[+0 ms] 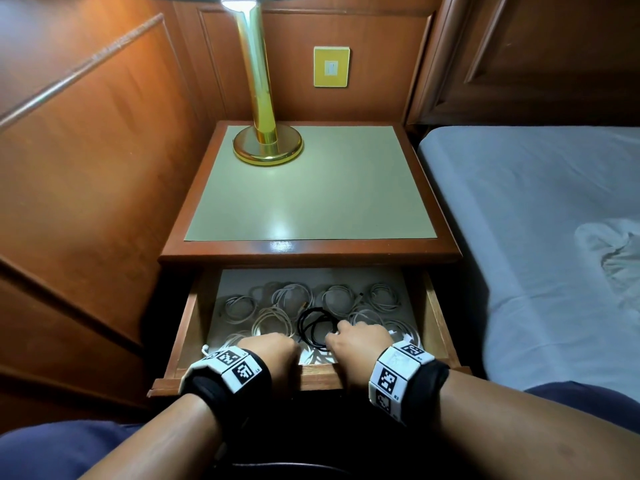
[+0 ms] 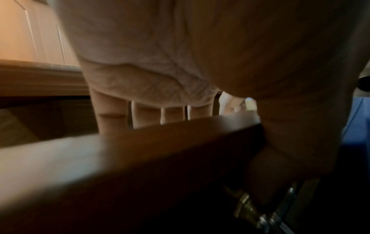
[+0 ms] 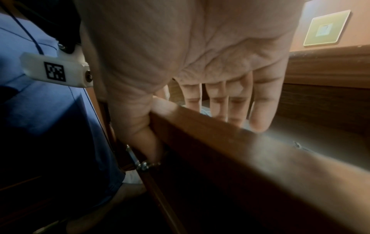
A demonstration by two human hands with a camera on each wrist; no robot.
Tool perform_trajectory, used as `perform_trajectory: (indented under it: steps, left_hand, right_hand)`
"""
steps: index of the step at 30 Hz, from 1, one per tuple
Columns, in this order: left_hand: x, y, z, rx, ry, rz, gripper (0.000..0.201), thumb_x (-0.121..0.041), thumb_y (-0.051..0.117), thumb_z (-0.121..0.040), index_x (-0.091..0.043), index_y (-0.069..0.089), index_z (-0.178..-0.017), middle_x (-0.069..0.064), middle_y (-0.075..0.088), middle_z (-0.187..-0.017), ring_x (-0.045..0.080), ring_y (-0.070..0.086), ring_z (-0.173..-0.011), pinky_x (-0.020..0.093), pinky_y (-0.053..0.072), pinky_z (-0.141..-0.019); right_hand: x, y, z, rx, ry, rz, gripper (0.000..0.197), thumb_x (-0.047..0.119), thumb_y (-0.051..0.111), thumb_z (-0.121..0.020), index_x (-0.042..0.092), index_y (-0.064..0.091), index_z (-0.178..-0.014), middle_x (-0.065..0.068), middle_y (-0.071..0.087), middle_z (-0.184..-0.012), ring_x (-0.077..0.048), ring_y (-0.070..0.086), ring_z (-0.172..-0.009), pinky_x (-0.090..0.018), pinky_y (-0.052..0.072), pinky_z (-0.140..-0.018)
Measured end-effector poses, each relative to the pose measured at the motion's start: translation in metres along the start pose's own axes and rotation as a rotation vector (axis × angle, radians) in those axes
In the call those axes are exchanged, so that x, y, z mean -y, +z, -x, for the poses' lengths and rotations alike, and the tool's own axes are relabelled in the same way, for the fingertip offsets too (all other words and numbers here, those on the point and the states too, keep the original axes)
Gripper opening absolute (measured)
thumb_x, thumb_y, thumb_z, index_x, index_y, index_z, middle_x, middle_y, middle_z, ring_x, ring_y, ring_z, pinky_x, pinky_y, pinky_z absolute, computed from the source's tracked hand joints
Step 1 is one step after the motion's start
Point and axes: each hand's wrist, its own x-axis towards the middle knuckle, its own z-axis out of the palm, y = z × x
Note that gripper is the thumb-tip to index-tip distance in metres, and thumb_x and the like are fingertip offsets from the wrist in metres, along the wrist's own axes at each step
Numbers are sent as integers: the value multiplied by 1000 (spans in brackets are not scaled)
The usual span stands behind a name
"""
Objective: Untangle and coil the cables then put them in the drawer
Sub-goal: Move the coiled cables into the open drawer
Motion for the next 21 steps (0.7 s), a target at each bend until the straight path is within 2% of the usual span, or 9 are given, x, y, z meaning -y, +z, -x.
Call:
perform_trajectory:
  steps: [2,5,10,13,15,16,17,19,21]
  left_hand:
    - [0,-2,1,-33,16,-6,35,-46,66,-82,-27,61,-112,0,59,-115,24,61,-107,34,50,-82]
    - [2,-3,5,-72,6,11,43,-44,74,-76,-29,54,-111,0,53,-115,25,59,-108,34,42,-76]
    - [9,-11,9,-215,-60,52,51,-41,78,-70,-31,48,-110,0,48,-112,26,56,-109,38,44,-78]
    - [12,-17,8,-310,-135,72,60,-45,77,-69,-30,43,-117,2,45,-119,28,51,-115,42,44,-88]
    - [12,-19,8,-404,-191,41,77,-51,79,-64,-28,38,-124,3,40,-122,28,47,-117,42,42,-93]
    - [13,-19,8,-448,-214,30,89,-55,81,-59,-28,34,-130,4,36,-124,28,44,-119,41,39,-98]
    - [14,-20,9,-480,-229,34,105,-57,83,-54,-30,26,-138,5,31,-130,28,38,-124,41,34,-105]
    - [17,-21,10,-485,-239,96,142,-60,87,-49,-34,-7,-152,12,5,-152,33,14,-143,47,14,-120]
    - [19,-23,10,-474,-236,143,161,-61,89,-47,-37,-38,-144,11,-30,-157,34,-17,-149,51,-5,-122]
  right_hand:
    - [0,0,1,-17,18,-3,49,24,68,-86,13,47,-130,-12,45,-128,-35,51,-116,-41,41,-82]
    - [0,-1,2,-62,28,-6,52,25,69,-85,14,45,-129,-12,40,-129,-36,48,-118,-45,41,-90]
    - [-2,-7,-1,-201,96,-13,57,25,74,-80,17,42,-126,-10,37,-128,-33,46,-117,-44,42,-88]
    - [-9,-12,-8,-262,125,-41,86,31,82,-74,25,29,-142,-8,27,-138,-31,36,-127,-43,39,-96]
    - [-14,-14,-10,-277,134,-50,114,39,84,-72,32,5,-154,-10,9,-150,-32,18,-141,-44,30,-110]
    - [-17,-15,-11,-274,143,-53,124,43,84,-71,34,-8,-155,-11,-1,-155,-32,6,-147,-46,23,-115]
    - [-19,-16,-11,-271,155,-63,132,44,85,-71,36,-18,-153,-12,-11,-158,-33,-6,-150,-48,15,-119]
    - [-23,-17,-15,-264,181,-95,144,47,87,-67,39,-32,-148,-13,-27,-159,-33,-23,-149,-52,2,-121]
    - [-29,-18,-20,-246,208,-107,154,53,90,-59,38,-39,-144,-14,-40,-155,-33,-33,-145,-55,-5,-120]
